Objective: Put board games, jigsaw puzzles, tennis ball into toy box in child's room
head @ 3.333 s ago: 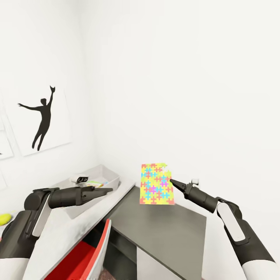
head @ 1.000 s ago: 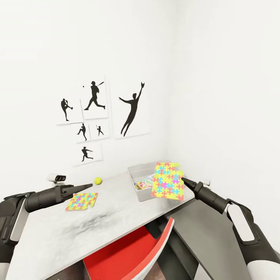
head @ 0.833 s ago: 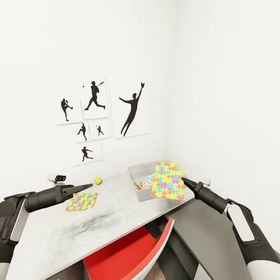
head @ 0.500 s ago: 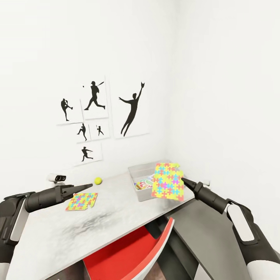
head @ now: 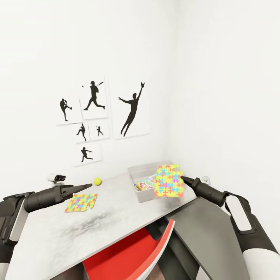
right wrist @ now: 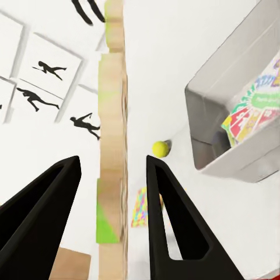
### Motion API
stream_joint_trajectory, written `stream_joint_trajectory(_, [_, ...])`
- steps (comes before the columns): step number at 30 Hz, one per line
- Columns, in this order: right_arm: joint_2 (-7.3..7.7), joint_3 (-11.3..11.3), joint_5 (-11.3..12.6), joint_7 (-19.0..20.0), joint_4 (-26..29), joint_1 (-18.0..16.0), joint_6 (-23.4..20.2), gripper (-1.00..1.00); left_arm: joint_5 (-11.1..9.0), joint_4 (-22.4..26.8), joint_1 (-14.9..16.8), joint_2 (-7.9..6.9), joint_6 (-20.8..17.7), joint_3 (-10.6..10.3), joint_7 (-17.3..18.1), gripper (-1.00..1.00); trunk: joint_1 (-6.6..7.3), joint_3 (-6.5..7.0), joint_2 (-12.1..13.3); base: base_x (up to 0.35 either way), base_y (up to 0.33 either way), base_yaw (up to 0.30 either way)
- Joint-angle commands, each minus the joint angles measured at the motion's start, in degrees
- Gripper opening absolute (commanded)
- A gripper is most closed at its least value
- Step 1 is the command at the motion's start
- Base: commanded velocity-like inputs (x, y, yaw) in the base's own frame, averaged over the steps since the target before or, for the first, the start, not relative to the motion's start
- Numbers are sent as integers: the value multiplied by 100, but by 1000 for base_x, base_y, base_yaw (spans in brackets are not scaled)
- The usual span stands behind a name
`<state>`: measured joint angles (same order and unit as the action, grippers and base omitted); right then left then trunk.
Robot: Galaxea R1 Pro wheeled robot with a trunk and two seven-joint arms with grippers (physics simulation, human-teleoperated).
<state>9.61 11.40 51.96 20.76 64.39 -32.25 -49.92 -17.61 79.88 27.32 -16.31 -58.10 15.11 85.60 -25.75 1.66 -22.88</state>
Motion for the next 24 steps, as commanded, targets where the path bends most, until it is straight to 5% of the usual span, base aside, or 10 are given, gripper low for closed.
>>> stream_joint_trajectory(1, [-18, 4, -39, -77, -28, -147, -137, -100, -3, -3, 1, -2, -61, 0, 18, 100, -3, -3, -4, 113, 0, 0])
stream_joint_trajectory(10, [-80, -1, -18, -843, -530, -1370, -744, -100, -5, -7, -5, -8, -61, 5, 18, 100, -3, -3, -4, 24, 0, 0])
stream_joint_trajectory(24, [-87, -38, -45, -922, -635, -1509, -757, -100, -5, -8, -33, -12, -61, 97, 26, 100, -3, -3, -4, 0, 0, 0])
